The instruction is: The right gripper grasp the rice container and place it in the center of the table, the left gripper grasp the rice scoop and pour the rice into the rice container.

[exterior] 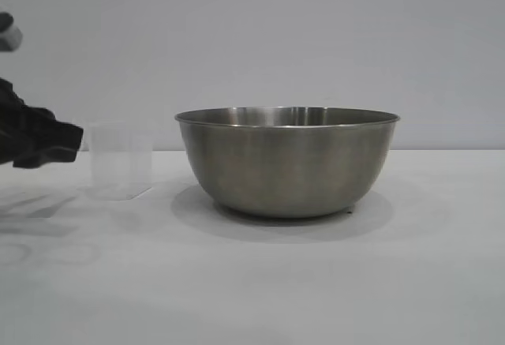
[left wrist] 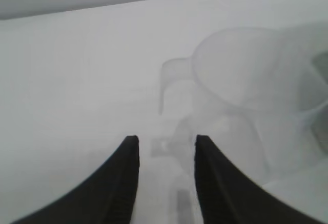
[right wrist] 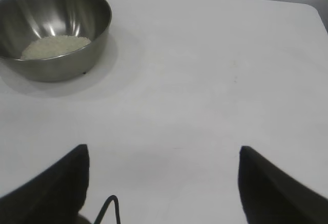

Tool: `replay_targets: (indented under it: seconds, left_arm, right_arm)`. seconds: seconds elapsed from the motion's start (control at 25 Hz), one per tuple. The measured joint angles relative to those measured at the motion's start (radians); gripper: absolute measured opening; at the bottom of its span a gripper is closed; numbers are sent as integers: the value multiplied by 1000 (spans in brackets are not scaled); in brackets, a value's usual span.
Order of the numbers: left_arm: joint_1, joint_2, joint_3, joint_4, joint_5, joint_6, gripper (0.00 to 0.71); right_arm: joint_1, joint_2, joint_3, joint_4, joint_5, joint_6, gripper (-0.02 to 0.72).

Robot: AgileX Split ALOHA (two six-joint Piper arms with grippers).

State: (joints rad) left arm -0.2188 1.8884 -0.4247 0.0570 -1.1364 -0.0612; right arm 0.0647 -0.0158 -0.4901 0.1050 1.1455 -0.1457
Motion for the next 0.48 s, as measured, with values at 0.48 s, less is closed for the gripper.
replay_targets:
  seconds: [0.48]
  left_arm:
    - [0, -220, 18, 66, 29, -11, 214]
  right_arm:
    - [0, 0, 0, 0, 0, 0, 566]
